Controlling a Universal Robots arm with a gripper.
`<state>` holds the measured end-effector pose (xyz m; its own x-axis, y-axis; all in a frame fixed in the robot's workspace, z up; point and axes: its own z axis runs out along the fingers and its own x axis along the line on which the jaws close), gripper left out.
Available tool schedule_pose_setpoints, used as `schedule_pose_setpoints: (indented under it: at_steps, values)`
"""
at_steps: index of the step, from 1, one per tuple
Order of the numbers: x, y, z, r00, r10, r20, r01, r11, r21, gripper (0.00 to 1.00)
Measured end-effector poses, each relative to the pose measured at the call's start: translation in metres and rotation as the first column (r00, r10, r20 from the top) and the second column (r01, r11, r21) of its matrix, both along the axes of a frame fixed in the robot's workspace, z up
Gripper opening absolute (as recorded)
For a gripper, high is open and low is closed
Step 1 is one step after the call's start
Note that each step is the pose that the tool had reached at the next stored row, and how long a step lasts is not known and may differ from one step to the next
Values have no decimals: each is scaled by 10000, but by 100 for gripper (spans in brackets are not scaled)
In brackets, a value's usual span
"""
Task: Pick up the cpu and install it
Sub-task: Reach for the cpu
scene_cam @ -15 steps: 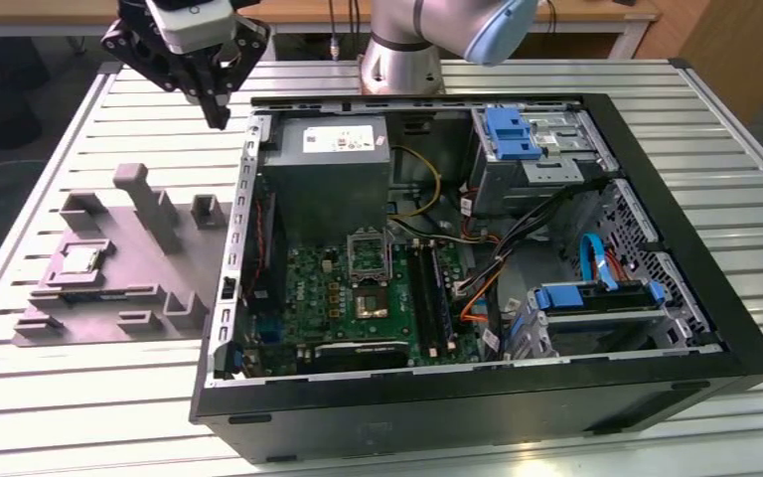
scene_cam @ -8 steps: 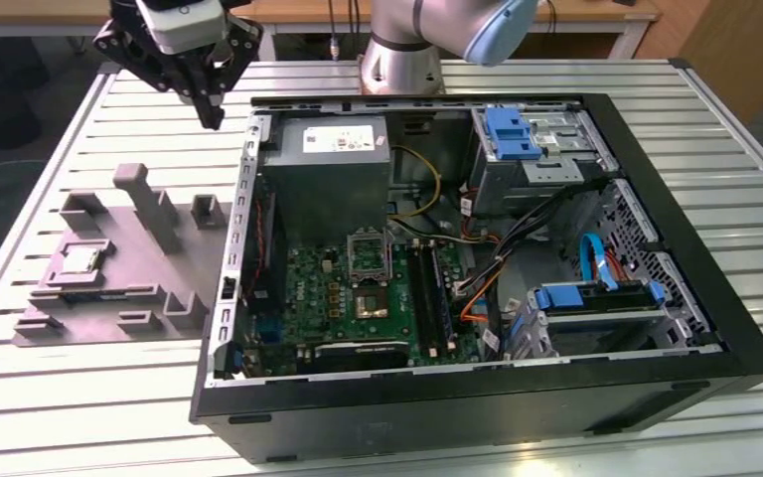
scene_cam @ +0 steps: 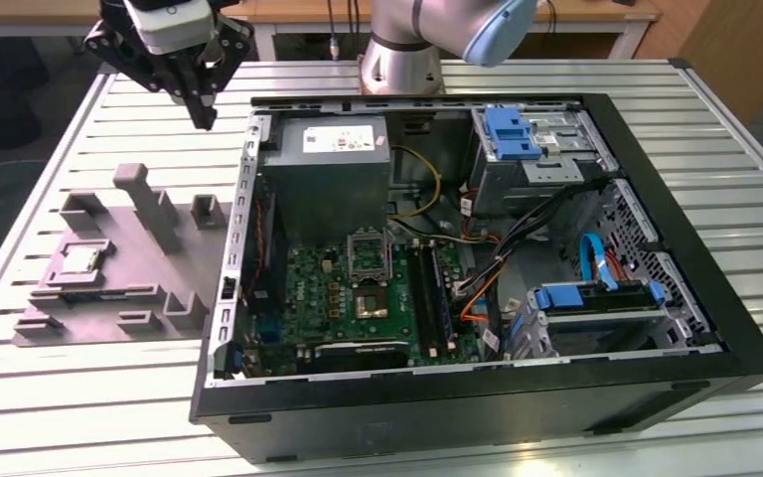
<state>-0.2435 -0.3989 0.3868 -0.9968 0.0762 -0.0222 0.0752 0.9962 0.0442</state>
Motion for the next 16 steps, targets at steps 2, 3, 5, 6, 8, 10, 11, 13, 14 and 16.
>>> schedule_pose_setpoints:
  at_steps: [2,3,5,6,8,10,11,13,14,16]
  values:
    - [-5,0,0,10000,0,0,0,10000,0,11]
    - [-13,0,0,10000,0,1,0,10000,0,11]
    - [-66,0,0,10000,0,0,0,10000,0,11]
    - [-69,0,0,10000,0,0,0,10000,0,11]
    - [-150,0,0,10000,0,0,0,10000,0,11]
    - [-164,0,0,10000,0,0,0,10000,0,11]
    - [-169,0,0,10000,0,0,0,10000,0,11]
    - [-177,0,0,10000,0,0,0,10000,0,11]
    - [-182,0,0,10000,0,0,0,10000,1,11]
    - [-190,0,0,10000,0,0,0,10000,0,11]
